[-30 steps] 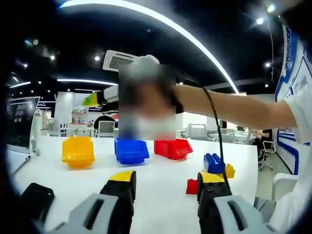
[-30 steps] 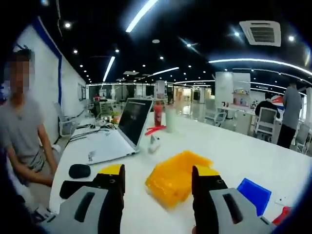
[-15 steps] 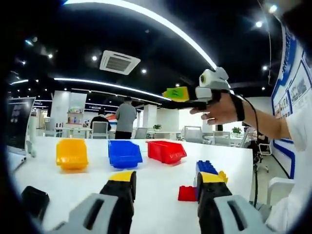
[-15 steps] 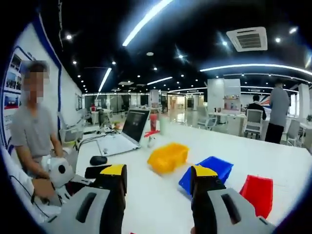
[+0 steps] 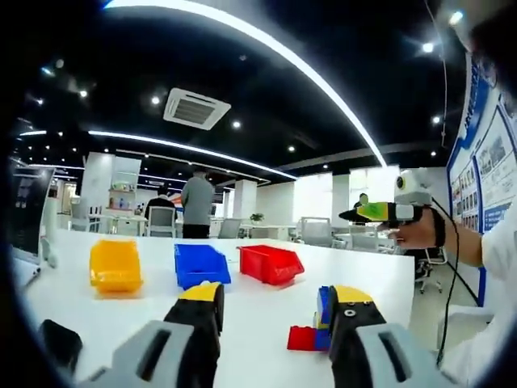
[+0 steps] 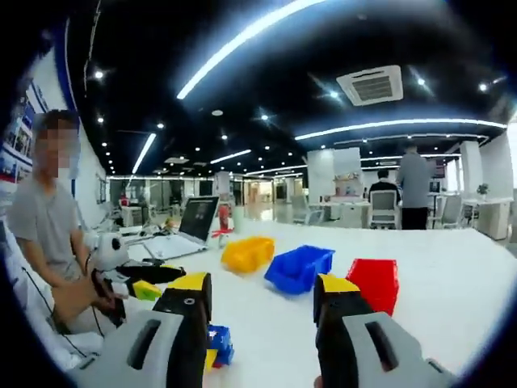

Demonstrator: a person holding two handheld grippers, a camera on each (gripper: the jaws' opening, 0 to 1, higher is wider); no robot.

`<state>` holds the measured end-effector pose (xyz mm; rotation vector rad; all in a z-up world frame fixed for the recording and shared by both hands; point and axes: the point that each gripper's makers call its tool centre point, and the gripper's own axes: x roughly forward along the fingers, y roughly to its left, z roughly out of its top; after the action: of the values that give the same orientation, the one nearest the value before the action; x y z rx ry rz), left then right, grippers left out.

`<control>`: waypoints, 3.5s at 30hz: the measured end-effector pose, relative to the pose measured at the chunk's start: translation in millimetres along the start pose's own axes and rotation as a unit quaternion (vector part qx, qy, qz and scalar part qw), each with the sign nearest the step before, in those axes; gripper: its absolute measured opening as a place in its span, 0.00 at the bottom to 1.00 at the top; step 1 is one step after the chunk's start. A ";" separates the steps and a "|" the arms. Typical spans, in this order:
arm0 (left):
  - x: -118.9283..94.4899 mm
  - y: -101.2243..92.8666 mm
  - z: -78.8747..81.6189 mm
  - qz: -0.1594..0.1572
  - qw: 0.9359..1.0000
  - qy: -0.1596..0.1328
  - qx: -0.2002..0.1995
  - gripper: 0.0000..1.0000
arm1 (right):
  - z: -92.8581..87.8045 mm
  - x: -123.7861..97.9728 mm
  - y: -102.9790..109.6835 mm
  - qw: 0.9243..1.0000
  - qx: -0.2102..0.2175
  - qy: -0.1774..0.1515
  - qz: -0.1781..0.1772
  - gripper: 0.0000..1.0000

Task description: Take apart the toy blocks one by one and place each separated block into its matching bin, sorting the blocks by their type until all the connected pieces are disassembled and separated into the correct bins

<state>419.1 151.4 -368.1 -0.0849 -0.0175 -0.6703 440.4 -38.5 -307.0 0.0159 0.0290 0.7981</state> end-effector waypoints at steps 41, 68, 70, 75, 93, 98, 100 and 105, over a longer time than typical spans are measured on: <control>56.4 -69.9 -48.7 -0.085 0.991 0.102 0.002 0.34 | -121.7 29.4 81.5 0.993 -0.004 0.092 0.078 0.41; 74.8 -31.3 -17.9 -0.019 0.993 0.066 -0.093 0.25 | -136.0 32.8 70.4 0.989 -0.071 0.114 0.059 0.24; 79.4 -11.9 -10.8 0.015 0.997 0.056 -0.056 0.25 | -135.9 32.9 68.9 0.990 -0.066 0.115 0.058 0.24; 101.5 28.7 10.4 0.054 0.996 0.047 -0.044 0.25 | -134.1 32.6 69.1 0.990 -0.065 0.114 0.055 0.25; 204.6 134.4 16.1 0.143 0.986 0.090 -0.009 0.25 | -130.6 31.4 68.8 0.991 -0.054 0.112 0.054 0.25; 220.0 160.4 5.0 0.179 0.979 0.093 0.007 0.25 | -130.0 30.7 70.1 0.991 -0.055 0.113 0.055 0.25; 222.8 164.1 1.2 0.182 0.979 0.093 0.009 0.25 | -130.0 29.9 70.7 0.990 -0.061 0.112 0.056 0.25; 224.2 174.3 -9.2 0.206 0.972 0.104 0.044 0.26 | -129.4 30.0 71.4 0.990 -0.065 0.114 0.056 0.25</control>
<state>703.0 147.7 -380.2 0.0671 0.1687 -0.2602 406.1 33.2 -435.1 -0.1984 0.1934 0.9098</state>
